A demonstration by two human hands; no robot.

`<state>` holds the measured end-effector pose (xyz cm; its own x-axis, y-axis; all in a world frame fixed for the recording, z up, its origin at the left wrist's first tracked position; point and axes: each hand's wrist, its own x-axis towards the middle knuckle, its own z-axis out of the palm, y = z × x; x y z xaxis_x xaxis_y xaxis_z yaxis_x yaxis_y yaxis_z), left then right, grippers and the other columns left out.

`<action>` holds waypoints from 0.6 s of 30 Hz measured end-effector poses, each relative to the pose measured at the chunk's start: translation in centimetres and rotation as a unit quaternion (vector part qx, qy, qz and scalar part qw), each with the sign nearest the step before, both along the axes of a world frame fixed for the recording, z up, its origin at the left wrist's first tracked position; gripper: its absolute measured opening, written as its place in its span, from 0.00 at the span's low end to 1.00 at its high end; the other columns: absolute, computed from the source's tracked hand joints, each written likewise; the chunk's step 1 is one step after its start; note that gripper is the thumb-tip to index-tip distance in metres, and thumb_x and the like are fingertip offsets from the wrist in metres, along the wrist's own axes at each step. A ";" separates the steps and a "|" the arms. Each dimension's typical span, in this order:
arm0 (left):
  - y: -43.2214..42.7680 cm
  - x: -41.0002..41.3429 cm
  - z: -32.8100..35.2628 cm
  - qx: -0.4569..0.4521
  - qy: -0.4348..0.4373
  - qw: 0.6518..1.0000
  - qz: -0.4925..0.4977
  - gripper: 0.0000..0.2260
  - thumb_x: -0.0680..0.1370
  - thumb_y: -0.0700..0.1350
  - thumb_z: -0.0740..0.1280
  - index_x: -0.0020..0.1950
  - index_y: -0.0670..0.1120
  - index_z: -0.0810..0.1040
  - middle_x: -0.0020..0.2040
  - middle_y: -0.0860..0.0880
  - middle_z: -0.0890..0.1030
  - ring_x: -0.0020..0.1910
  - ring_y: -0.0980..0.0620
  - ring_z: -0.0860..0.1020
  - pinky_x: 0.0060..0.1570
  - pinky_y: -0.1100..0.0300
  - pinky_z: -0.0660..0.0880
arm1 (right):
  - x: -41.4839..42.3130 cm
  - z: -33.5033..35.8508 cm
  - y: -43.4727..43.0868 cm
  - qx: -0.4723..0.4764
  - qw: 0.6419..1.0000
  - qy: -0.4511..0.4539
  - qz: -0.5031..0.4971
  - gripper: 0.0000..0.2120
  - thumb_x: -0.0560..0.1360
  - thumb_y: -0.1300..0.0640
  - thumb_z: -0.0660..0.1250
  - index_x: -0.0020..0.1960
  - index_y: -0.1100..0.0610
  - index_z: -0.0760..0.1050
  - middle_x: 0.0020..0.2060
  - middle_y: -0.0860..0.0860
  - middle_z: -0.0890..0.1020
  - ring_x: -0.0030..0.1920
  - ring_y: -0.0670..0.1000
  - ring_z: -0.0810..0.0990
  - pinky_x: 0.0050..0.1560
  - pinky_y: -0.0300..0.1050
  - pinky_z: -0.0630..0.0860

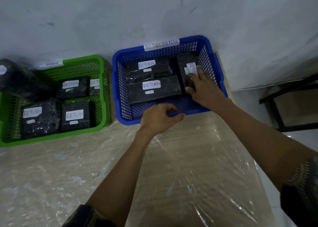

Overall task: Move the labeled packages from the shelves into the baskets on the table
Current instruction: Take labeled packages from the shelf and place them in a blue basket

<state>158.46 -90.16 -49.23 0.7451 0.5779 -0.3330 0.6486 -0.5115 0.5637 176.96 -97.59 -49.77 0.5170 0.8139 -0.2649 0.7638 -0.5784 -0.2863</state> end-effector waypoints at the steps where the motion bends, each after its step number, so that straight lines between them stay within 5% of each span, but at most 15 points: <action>1: 0.0 0.0 0.0 0.004 0.000 1.000 -0.002 0.18 0.69 0.70 0.65 0.48 0.58 0.80 0.44 0.60 0.82 0.45 0.60 0.78 0.46 0.59 0.74 | -0.3 0.3 -0.1 0.017 1.000 -0.009 -0.006 0.27 0.79 0.48 0.59 0.74 0.56 0.58 0.76 0.59 0.50 0.74 0.64 0.53 0.71 0.64 0.57; 4: -0.4 -0.2 0.4 0.000 -0.032 0.999 -0.005 0.15 0.71 0.65 0.68 0.48 0.56 0.80 0.45 0.59 0.82 0.45 0.59 0.77 0.45 0.59 0.73 | -1.8 1.6 -1.0 0.069 0.997 -0.036 -0.013 0.25 0.78 0.50 0.61 0.71 0.58 0.63 0.74 0.60 0.58 0.73 0.61 0.58 0.71 0.63 0.56; 7: -0.9 -1.3 0.7 -0.057 -0.199 0.977 0.050 0.07 0.72 0.52 0.73 0.43 0.50 0.81 0.40 0.55 0.82 0.41 0.57 0.79 0.43 0.57 0.76 | -4.1 3.0 -2.8 0.143 0.988 -0.056 -0.012 0.21 0.75 0.53 0.65 0.66 0.60 0.69 0.68 0.59 0.70 0.69 0.59 0.68 0.69 0.61 0.61; 11: -1.6 -4.7 2.3 -0.014 -0.336 0.935 0.113 0.05 0.73 0.46 0.72 0.41 0.45 0.81 0.38 0.51 0.82 0.39 0.53 0.79 0.41 0.56 0.77 | -8.8 5.1 -5.9 0.230 0.972 -0.027 -0.036 0.16 0.74 0.57 0.68 0.60 0.60 0.75 0.54 0.57 0.80 0.54 0.59 0.78 0.58 0.57 0.72; 18: -4.4 -17.5 5.6 -0.049 -0.267 0.954 0.128 0.03 0.74 0.44 0.72 0.40 0.47 0.81 0.35 0.56 0.80 0.32 0.61 0.74 0.36 0.68 0.71 | -20.6 6.8 -11.3 0.204 0.973 0.110 -0.004 0.16 0.74 0.56 0.69 0.61 0.55 0.74 0.51 0.53 0.82 0.52 0.51 0.80 0.52 0.41 0.72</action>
